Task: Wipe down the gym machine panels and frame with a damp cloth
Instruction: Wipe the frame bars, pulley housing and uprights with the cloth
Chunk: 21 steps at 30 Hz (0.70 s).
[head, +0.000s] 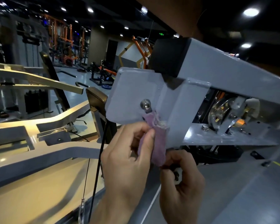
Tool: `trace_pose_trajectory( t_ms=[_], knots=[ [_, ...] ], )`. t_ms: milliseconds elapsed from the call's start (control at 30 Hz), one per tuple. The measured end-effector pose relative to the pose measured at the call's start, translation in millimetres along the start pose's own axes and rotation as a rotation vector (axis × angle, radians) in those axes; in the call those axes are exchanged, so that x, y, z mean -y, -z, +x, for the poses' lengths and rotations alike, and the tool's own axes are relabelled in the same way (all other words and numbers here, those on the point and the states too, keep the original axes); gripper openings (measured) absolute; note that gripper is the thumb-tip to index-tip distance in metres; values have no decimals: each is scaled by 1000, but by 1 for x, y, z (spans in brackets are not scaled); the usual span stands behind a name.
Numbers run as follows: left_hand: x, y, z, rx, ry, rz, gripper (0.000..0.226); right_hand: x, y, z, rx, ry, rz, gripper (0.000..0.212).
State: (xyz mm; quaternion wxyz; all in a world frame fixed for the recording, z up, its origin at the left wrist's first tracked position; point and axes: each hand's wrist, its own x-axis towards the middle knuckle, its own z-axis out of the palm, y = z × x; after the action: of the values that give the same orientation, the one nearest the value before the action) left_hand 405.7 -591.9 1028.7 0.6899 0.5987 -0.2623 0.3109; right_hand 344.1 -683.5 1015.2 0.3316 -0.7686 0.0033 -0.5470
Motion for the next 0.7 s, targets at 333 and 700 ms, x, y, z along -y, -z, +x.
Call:
trace_pose_trajectory(
  t_ms=[333, 700],
  knots=[
    [-8, 0, 17, -22, -197, 137, 8, 3, 1, 0, -13, 30, 22, 13],
    [-12, 14, -2, 132, -238, 198, 41, 1, -3, -3, -70, 32, 26, 11]
  ],
)
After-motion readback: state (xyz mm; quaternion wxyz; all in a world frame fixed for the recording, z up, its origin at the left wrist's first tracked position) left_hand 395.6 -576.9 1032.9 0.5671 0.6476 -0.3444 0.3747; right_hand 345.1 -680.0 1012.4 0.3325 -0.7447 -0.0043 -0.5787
